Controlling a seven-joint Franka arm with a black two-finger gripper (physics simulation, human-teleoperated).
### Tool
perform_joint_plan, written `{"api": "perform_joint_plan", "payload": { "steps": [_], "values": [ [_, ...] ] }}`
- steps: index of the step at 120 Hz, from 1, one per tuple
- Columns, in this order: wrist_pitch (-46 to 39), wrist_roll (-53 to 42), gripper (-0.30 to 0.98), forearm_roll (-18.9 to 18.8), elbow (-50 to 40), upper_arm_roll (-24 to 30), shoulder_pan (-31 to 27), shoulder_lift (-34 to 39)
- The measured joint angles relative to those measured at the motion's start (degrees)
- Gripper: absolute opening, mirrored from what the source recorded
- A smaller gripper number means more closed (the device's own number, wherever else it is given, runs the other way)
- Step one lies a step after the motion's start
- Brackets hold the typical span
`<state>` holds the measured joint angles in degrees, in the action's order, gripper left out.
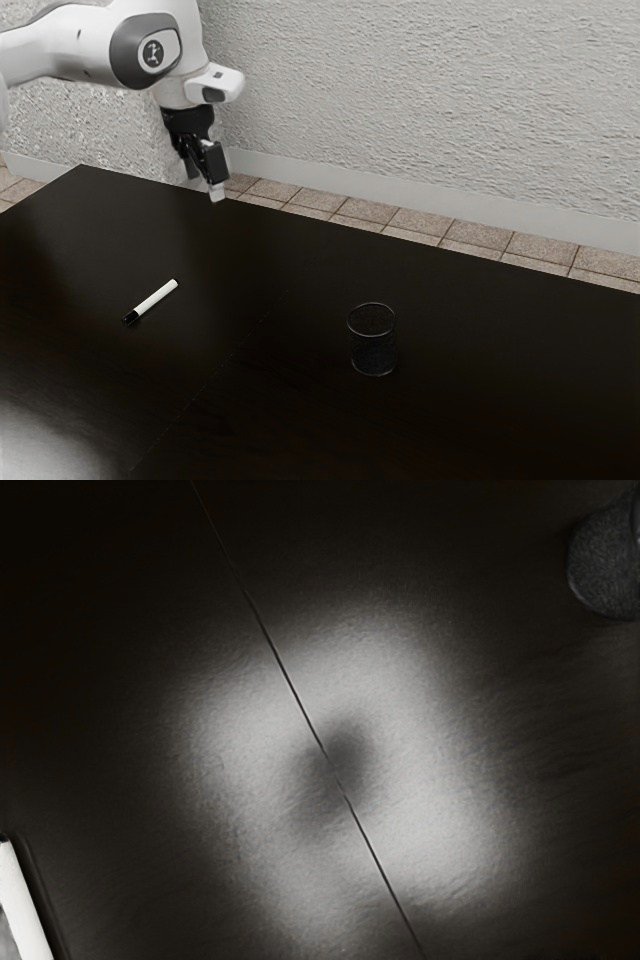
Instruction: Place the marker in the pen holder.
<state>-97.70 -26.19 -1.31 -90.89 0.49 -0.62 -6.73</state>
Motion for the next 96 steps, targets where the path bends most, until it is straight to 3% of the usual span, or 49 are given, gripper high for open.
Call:
{"api": "perform_joint_plan", "payload": {
  "steps": [28,36,52,66,86,96],
  "values": [
    [-0.30,-3.98,0.69,0.03,0.17,-0.15,-0.11,-0.11],
    [-0.39,-2.39,0.69,-0.15,-0.84,-0.64,-1.35,-0.45],
    [-0.51,1.72,0.69,-4.12,-0.95,-1.05,-4.67,-2.92],
    [-0.63,5.54,0.69,-4.37,-0.12,-1.08,-8.08,-4.87],
    [-7.35,9.08,0.68,-4.18,0.48,-1.08,-10.64,-11.97],
    [-10.13,10.41,0.59,-4.15,0.78,-1.05,-11.64,-14.38]
  ]
}}
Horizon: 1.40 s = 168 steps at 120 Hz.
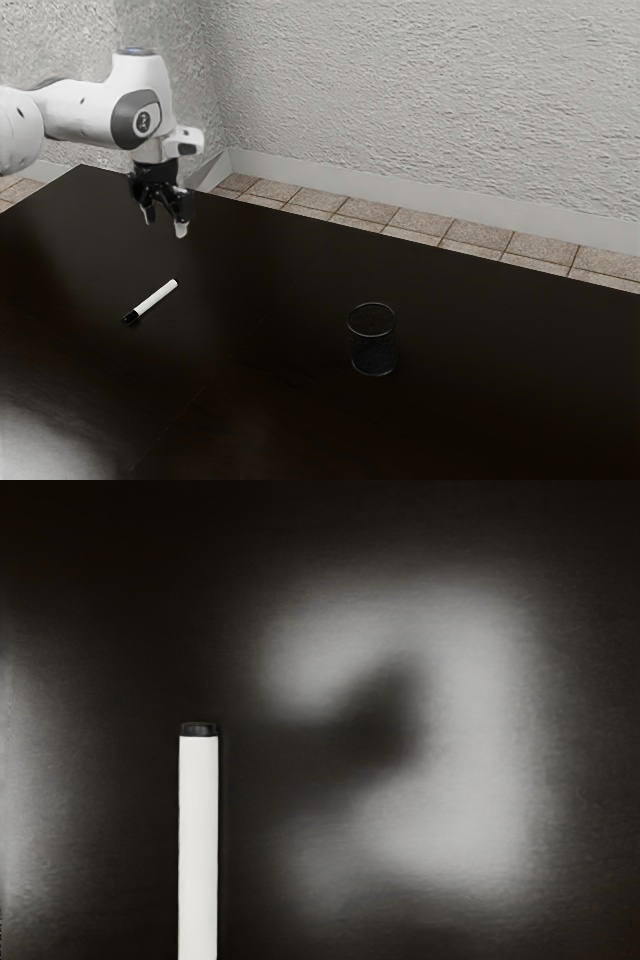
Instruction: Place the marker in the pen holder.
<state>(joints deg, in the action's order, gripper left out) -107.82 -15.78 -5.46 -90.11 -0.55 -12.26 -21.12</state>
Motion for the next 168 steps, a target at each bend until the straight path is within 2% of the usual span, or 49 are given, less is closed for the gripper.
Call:
{"api": "perform_joint_plan", "payload": {
  "steps": [22,56,140,168],
  "values": [
    [-7.74,1.71,0.43,-0.05,-4.20,0.15,-2.62,-2.47],
    [-17.33,0.73,0.35,0.09,-6.10,0.20,-5.68,-8.38],
    [-21.40,-2.71,0.27,0.04,-3.01,0.38,-6.34,-15.79],
    [-21.57,-3.55,0.02,0.01,-3.04,0.38,-6.72,-15.84]
  ]
}}
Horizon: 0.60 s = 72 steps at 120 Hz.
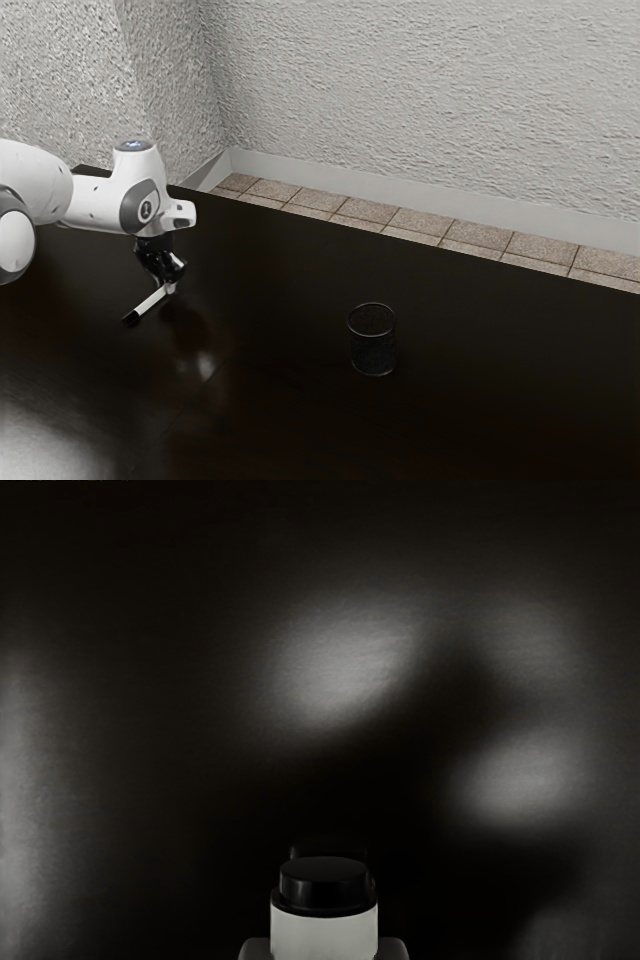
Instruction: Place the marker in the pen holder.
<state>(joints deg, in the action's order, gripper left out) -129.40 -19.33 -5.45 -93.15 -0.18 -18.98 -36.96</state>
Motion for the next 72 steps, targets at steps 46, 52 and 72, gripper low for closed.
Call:
{"api": "perform_joint_plan", "payload": {
  "steps": [46,52,72],
  "values": [
    [0.02,1.05,-0.10,2.57,-7.75,6.94,7.29,23.26],
    [0.05,1.29,-0.10,3.43,-8.46,7.15,9.80,25.29],
    [0.10,2.12,-0.10,6.10,-8.40,7.36,18.74,26.80]
  ]
}}
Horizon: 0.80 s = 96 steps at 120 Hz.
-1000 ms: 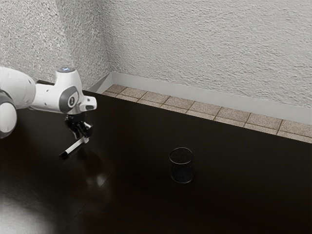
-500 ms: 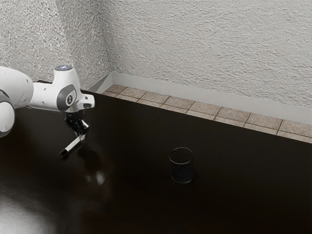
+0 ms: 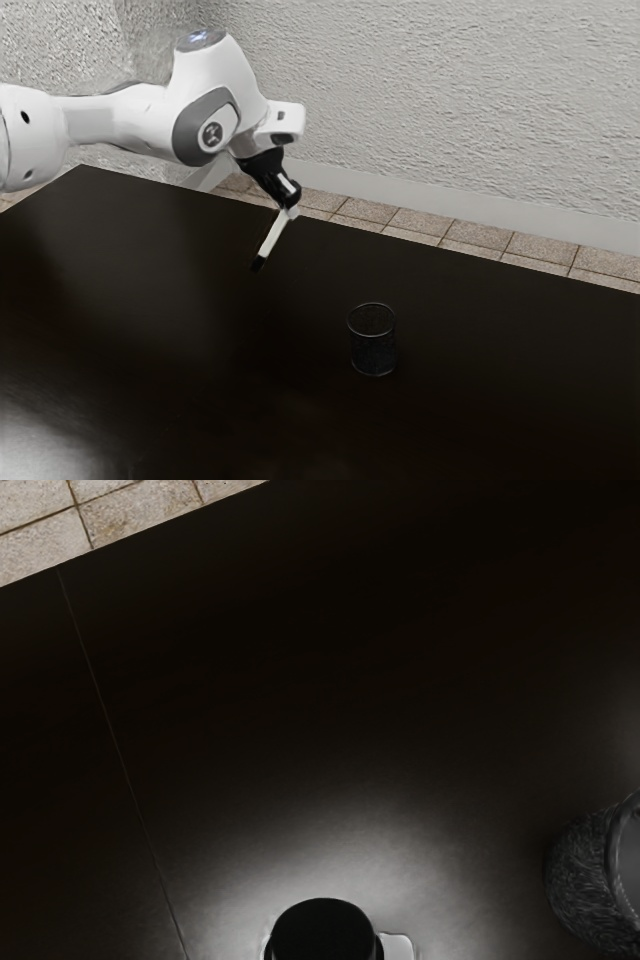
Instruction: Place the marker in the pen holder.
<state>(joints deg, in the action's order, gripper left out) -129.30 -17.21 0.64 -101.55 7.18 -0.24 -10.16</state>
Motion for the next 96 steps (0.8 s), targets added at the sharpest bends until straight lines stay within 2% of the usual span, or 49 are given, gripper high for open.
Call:
{"api": "perform_joint_plan", "payload": {
  "steps": [19,47,96],
  "values": [
    [-0.02,1.16,-0.10,0.66,3.98,0.02,6.63,-2.94],
    [-0.02,2.99,-0.08,0.60,9.88,0.75,11.68,-9.54],
    [-0.35,5.15,-0.07,0.80,12.56,0.72,13.74,-17.86]
  ]
}}
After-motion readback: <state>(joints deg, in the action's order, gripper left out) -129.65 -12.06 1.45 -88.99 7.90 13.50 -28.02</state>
